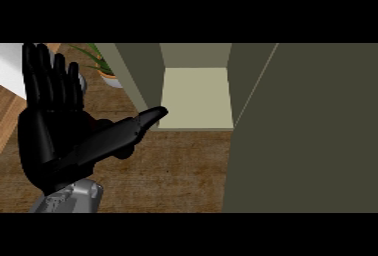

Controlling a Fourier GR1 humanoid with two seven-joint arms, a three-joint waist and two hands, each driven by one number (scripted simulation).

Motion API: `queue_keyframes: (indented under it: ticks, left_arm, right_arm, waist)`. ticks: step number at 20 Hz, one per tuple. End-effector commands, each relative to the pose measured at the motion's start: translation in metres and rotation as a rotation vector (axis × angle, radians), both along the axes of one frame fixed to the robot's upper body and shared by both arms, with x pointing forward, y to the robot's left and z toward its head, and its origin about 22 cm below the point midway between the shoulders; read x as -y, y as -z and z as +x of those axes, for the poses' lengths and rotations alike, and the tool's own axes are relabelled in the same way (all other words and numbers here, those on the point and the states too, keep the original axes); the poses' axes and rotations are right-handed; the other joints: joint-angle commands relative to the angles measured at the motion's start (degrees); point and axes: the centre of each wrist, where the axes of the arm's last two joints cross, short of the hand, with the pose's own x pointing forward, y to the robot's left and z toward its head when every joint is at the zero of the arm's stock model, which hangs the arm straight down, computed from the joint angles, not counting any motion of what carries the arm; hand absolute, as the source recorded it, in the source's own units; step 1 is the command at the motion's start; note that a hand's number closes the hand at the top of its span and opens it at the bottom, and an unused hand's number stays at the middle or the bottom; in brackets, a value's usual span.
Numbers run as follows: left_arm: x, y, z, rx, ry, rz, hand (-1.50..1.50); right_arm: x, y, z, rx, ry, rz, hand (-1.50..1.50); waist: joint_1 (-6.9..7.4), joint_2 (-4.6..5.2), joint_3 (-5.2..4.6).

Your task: Pick up the wine, place it into the cabinet and close the cabinet

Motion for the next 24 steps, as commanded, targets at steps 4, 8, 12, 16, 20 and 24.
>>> queue_keyframes:
  ticks: [4,8,12,16,20,24]
  left_arm:
    - [-0.024,0.028,-0.004,-0.048,-0.125,0.025,-1.50]
    - [-0.057,0.033,-0.008,-0.070,-0.158,0.005,-1.50]
    - [-0.071,0.054,-0.009,-0.114,-0.163,0.008,-1.50]
    - [-0.075,0.085,-0.007,-0.152,-0.177,0.000,-1.50]
    - [-0.101,0.105,0.000,-0.201,-0.184,-0.010,-1.50]
    - [-0.105,0.138,0.005,-0.219,-0.164,-0.021,-1.50]
  right_arm:
    - [-0.004,-0.008,-0.026,0.030,-0.011,0.018,-1.50]
    - [0.002,-0.012,-0.010,0.041,-0.019,0.028,-1.50]
    - [0.000,-0.015,-0.028,0.026,-0.010,0.034,-1.50]
    - [0.006,-0.018,-0.010,0.050,-0.026,0.010,-1.50]
    - [-0.004,-0.025,-0.023,0.055,-0.035,0.015,-1.50]
    - [0.002,-0.019,-0.019,0.055,-0.023,0.036,-1.50]
  waist:
    - [-0.03,0.01,-0.01]
    - [0.21,0.06,-0.01]
    - [0.05,0.02,-0.03]
    - [0.12,0.10,-0.02]
    - [0.01,0.08,-0.06]
    - [-0.07,0.13,-0.04]
